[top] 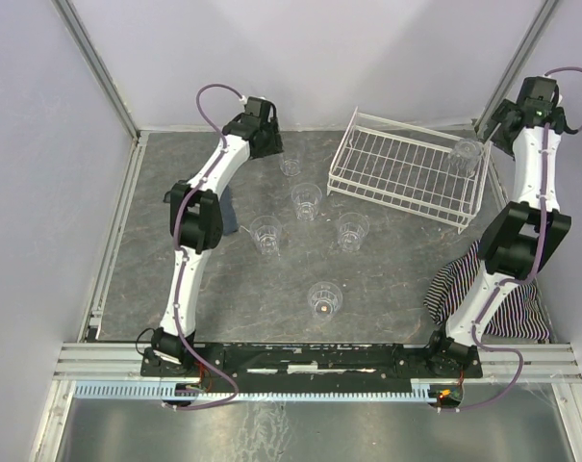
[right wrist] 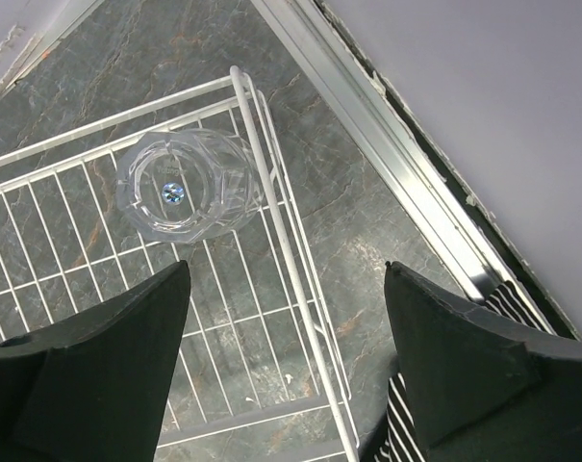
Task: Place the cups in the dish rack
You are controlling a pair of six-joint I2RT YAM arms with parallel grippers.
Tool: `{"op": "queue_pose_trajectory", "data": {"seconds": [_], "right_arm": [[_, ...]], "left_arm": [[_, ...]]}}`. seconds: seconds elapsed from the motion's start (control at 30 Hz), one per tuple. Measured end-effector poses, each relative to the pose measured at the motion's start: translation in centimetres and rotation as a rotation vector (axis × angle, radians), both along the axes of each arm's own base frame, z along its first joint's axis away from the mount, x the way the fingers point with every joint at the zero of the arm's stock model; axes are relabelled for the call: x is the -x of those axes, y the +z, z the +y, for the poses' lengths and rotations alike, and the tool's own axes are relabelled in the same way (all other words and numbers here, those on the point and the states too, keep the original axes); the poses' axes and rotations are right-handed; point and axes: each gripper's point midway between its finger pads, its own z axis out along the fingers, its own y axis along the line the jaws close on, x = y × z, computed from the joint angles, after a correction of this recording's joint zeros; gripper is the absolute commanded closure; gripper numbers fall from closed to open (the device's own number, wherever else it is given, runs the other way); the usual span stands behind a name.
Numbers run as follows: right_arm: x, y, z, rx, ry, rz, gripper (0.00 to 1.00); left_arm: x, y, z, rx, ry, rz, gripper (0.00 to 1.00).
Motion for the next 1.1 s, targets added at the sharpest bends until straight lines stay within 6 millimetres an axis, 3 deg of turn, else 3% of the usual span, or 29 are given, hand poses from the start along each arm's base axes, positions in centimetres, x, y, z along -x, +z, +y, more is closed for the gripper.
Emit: {"op": "queue_pose_trajectory", "data": {"seconds": [0.17,0.33,0.5,0.8,0.93,1.0,1.1], "right_arm": [[0.0,-0.1,0.1,-0.007,0.002,-0.003,0.12],[0.2,0.3,0.2,-0.014,-0.001,-0.013,0.12],[0.4,0.8,0.5,-0.023,-0.002,-0.028,0.13],[0.7,3.4,1.2,-0.030,0.018,-0.091,0.13],[-0.6,5.9,3.0,-0.084,0.081,-0.184,0.13],[-1.5,7.0,4.6,-0.126,0.136,-0.237,0.13],[-2.9,8.2,7.9,-0.190,0.242,-0.306,0.12]], "left_arm": [[-0.3,-1.8,0.1,-0.020,0.003,0.019,0.43],[-0.3,-2.8,0.2,-0.028,0.003,0.036,0.75],[-0.5,-2.7,0.0,-0.022,-0.001,0.031,0.97],[0.4,-2.6,-0.5,0.041,-0.035,0.064,0.97],[2.9,-1.3,-0.1,0.137,-0.038,0.117,0.97],[4.1,0.6,0.7,0.189,-0.022,0.121,0.97],[4.6,5.3,1.5,0.272,-0.012,0.066,0.97]]}}
